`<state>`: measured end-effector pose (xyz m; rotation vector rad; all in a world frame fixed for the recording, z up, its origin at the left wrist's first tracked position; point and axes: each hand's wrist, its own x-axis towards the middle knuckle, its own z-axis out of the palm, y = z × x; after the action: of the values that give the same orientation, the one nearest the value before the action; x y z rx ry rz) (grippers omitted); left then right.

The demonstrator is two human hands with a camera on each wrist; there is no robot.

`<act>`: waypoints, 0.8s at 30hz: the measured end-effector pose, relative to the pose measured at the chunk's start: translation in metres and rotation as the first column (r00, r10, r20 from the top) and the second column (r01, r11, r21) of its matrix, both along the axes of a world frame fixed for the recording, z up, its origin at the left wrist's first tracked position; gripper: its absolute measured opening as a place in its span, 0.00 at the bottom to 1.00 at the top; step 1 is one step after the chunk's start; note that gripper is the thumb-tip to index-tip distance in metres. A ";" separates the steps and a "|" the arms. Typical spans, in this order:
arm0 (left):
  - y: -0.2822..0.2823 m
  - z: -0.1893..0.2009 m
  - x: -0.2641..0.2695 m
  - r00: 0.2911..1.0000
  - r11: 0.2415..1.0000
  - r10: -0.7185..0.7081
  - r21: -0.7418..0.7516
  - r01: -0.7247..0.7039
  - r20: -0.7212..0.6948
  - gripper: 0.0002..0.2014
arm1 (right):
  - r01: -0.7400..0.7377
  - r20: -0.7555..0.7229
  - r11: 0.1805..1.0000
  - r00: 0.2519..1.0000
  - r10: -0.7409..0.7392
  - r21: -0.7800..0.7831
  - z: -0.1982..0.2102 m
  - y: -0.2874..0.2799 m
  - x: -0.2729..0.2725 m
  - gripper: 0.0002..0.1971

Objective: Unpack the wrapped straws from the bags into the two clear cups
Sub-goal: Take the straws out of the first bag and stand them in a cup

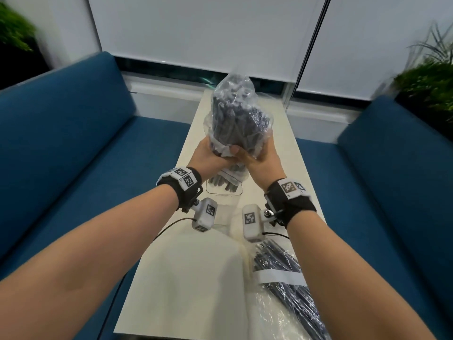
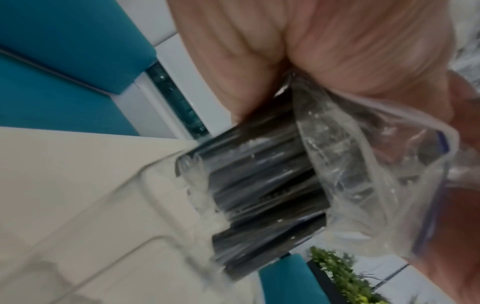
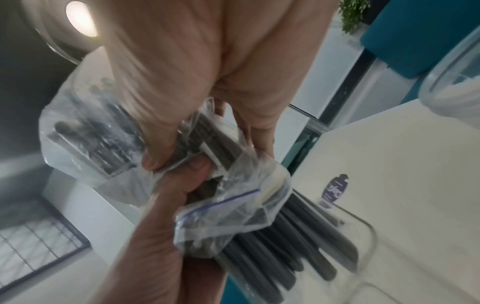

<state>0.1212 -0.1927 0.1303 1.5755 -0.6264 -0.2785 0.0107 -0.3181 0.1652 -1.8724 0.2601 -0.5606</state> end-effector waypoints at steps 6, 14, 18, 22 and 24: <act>0.010 -0.030 0.002 0.980 0.941 -0.171 0.312 0.131 0.103 0.27 | -0.022 -0.172 0.995 0.985 0.005 -0.099 -0.036 -0.001 0.003 0.37; 0.040 -0.017 0.017 0.991 0.947 0.008 0.318 -0.052 0.136 0.52 | 0.071 -0.140 0.953 0.983 -0.116 -0.294 -0.026 -0.014 -0.002 0.33; 0.041 -0.013 0.013 0.979 0.895 -0.072 0.446 -0.020 0.190 0.34 | -0.198 -0.439 0.854 0.898 -0.038 -0.480 -0.020 -0.011 0.002 0.20; 0.045 0.000 0.011 0.982 0.938 0.047 0.331 -0.106 0.184 0.30 | -0.044 -0.272 0.885 0.958 -0.095 -0.464 -0.009 -0.012 0.000 0.16; 0.048 0.005 0.008 0.978 0.912 0.023 0.397 -0.105 0.206 0.32 | -0.103 -0.345 0.838 0.932 -0.106 -0.536 -0.009 -0.008 0.001 0.16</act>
<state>0.1293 -0.1452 0.1355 2.0412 -0.6985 -0.2117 0.0115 -0.3264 0.1566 -2.5429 0.3711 -0.2938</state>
